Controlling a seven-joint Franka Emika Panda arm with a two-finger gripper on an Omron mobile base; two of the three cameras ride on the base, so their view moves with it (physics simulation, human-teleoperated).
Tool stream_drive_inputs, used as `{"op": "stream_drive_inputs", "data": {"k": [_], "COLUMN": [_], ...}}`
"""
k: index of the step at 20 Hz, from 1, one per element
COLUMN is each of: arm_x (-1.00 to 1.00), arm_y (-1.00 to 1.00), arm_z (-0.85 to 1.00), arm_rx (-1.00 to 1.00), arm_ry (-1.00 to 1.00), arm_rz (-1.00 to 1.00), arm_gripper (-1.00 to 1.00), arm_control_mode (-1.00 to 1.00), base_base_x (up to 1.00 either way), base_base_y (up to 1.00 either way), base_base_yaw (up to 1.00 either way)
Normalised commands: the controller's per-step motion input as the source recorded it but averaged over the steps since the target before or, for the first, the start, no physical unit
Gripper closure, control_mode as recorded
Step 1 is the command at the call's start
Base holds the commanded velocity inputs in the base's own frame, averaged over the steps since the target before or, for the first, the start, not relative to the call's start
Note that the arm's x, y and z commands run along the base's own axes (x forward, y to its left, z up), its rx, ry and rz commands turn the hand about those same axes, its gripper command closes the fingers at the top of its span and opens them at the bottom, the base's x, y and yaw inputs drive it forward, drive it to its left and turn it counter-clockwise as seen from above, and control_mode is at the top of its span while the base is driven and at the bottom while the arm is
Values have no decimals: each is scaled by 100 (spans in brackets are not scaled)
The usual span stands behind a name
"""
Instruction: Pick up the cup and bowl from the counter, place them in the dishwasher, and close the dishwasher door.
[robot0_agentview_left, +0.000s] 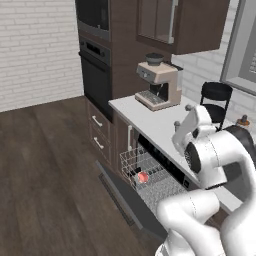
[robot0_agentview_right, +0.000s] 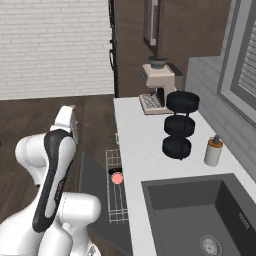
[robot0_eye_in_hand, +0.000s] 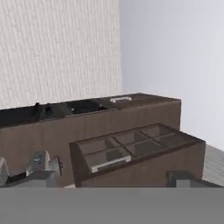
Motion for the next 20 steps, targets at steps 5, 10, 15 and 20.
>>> {"op": "stream_drive_inputs", "data": {"k": [5, 10, 15, 20], "arm_x": [31, 49, 27, 4], "arm_y": [32, 1, 3, 5], "arm_z": [-1, 0, -4, -5], "arm_rx": [-74, -98, -100, -100], "arm_ry": [-97, -67, -43, -35], "arm_rz": [-1, -1, -2, -8], "arm_gripper": [-100, -100, -100, -100], "arm_control_mode": [-100, -100, -100, -100], "base_base_x": [0, 0, 0, 0], "base_base_y": [0, 0, 0, 0], "base_base_yaw": [0, 0, 0, 0]}}
